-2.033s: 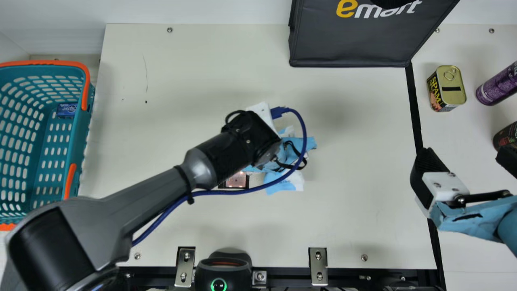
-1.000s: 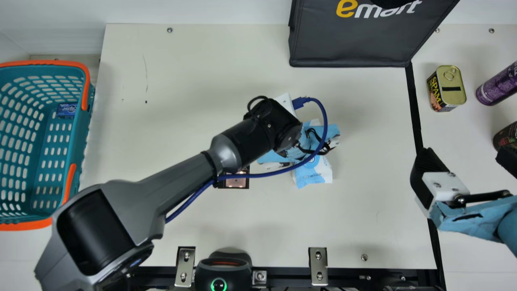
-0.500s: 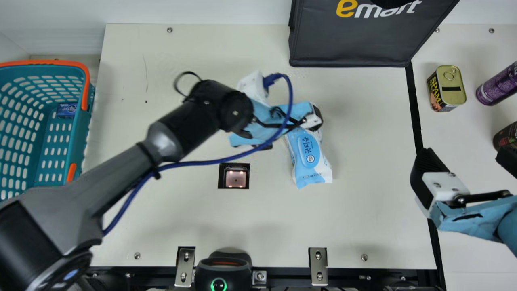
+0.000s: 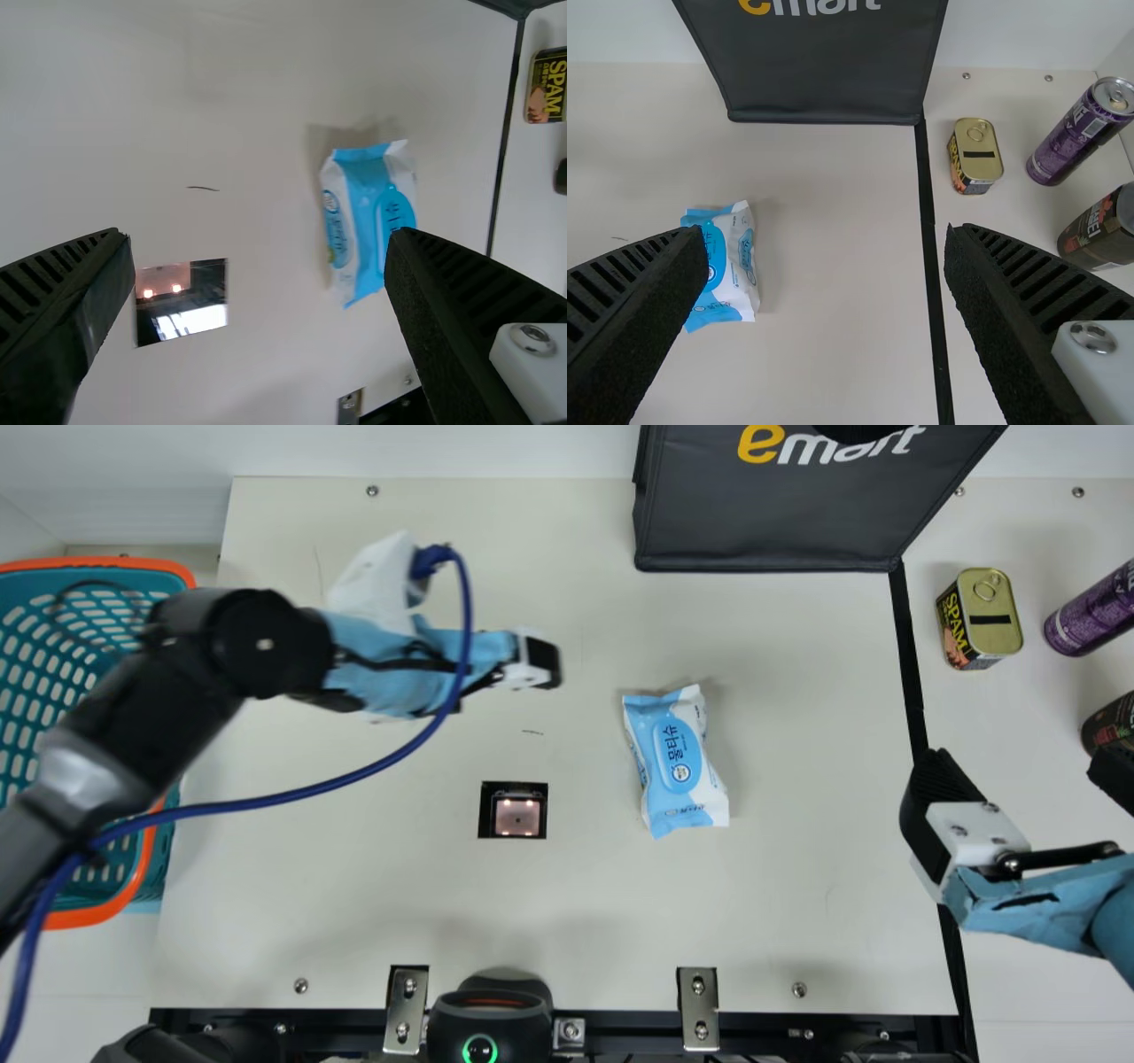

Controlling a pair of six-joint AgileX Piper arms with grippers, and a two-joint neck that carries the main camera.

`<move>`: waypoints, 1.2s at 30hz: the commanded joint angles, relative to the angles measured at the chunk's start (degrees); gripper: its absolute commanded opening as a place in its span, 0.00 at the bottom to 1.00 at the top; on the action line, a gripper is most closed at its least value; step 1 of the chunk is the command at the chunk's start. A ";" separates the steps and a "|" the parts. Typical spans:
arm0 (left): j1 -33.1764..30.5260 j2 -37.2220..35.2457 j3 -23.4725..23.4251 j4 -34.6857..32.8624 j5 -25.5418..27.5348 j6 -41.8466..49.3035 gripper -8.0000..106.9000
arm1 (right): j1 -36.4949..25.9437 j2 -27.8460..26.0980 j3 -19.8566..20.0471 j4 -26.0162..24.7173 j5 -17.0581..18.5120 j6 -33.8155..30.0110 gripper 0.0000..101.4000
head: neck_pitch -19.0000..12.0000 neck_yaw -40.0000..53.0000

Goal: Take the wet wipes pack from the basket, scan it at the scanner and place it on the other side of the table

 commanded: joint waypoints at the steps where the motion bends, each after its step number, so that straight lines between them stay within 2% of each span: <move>1: 3.86 -5.27 1.77 1.53 1.27 3.17 0.85 | 0.00 0.00 0.00 0.00 0.00 0.00 0.94 | -1.66 0.00; 12: 14.87 -20.64 5.25 9.67 6.62 8.17 0.85 | 0.00 0.00 0.00 0.00 0.01 0.00 0.94 | -1.66 0.00; 24: 18.69 -32.95 5.25 19.96 7.83 7.84 0.85 | 0.00 0.00 0.00 0.00 0.01 0.00 0.94 | -1.66 0.00; 25: 18.46 -31.35 5.36 18.65 7.55 7.93 0.85 | 0.00 0.00 0.00 0.00 0.01 0.00 0.94 | -1.66 0.00; 36: 18.62 -33.03 5.26 19.77 8.09 7.82 0.85 | 0.50 0.64 -0.21 0.12 -0.18 -0.40 0.94 | -1.66 0.00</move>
